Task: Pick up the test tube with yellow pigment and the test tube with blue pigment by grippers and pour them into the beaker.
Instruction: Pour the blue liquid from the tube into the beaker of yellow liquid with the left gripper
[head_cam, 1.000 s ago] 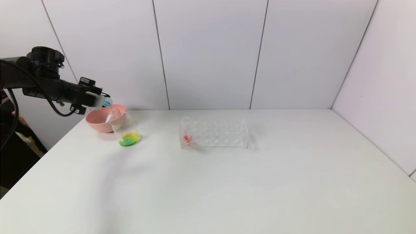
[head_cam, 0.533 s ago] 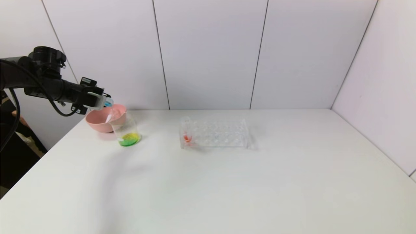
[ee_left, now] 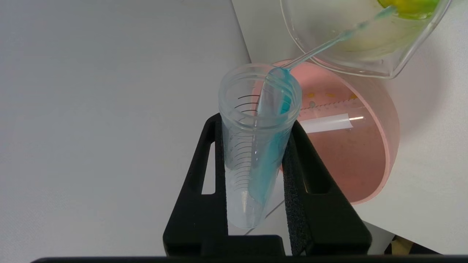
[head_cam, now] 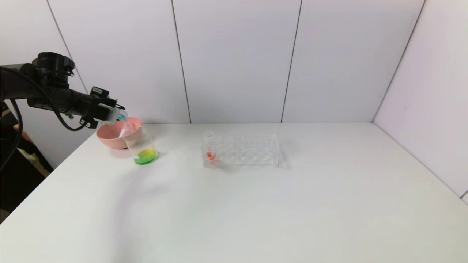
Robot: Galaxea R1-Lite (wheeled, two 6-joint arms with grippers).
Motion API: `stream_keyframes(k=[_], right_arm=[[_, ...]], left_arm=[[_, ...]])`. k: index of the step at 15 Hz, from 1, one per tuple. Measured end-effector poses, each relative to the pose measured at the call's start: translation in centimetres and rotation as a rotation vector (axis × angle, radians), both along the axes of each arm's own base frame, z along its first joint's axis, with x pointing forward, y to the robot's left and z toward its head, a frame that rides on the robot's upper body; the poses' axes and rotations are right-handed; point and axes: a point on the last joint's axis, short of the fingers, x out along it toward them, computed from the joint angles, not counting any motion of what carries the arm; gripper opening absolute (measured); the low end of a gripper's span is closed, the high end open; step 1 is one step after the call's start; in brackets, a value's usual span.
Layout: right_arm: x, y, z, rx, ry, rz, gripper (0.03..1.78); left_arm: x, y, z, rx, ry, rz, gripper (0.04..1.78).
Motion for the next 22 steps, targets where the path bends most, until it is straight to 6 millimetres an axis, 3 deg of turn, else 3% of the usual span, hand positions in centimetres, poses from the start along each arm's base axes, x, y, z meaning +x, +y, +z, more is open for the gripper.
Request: stream_keyframes(k=[22], right_arm=[[0.00,0.00,0.00,0.000,0.000,0.000,1.71]], left_arm=[[-0.15,-0.23,0.39,0.068,-0.023,-0.011,0.45]])
